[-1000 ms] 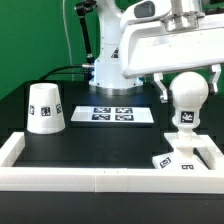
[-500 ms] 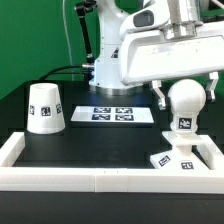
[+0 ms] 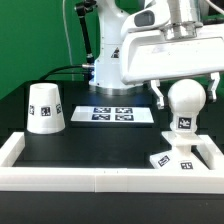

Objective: Assemble lamp

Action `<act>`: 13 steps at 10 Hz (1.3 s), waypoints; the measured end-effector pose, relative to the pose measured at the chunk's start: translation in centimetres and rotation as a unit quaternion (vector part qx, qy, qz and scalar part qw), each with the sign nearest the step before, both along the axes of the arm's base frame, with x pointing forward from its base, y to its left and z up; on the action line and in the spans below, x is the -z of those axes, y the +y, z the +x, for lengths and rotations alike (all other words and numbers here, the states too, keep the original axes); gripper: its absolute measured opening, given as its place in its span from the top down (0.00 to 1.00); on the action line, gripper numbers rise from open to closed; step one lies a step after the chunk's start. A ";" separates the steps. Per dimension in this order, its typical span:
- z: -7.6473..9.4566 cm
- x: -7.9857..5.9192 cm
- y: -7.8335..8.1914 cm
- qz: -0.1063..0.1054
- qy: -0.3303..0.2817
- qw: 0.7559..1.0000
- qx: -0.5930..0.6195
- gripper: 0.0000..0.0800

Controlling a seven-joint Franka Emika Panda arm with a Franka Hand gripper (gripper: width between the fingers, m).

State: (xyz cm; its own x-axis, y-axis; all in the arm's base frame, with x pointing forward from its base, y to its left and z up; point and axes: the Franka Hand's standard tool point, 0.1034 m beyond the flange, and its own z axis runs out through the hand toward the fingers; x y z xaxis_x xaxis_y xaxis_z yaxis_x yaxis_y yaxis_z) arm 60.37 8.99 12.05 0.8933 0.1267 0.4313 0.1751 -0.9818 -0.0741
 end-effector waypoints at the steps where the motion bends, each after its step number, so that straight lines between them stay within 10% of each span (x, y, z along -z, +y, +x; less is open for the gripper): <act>1: 0.0 -0.1 0.0 0.000 0.001 1.000 0.000 0.15; 13: 0.1 -1.0 -0.4 0.025 0.084 0.996 -0.005 0.13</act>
Offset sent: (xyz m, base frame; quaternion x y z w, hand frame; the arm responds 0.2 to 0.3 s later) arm -0.0064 -0.0018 0.0043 0.0029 -0.0056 -0.0034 1.0000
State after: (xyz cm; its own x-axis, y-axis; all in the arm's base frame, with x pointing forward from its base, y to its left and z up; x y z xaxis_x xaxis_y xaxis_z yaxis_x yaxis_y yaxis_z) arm 60.50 8.63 13.05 0.9522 0.1176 0.2818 0.1655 -0.9743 -0.1528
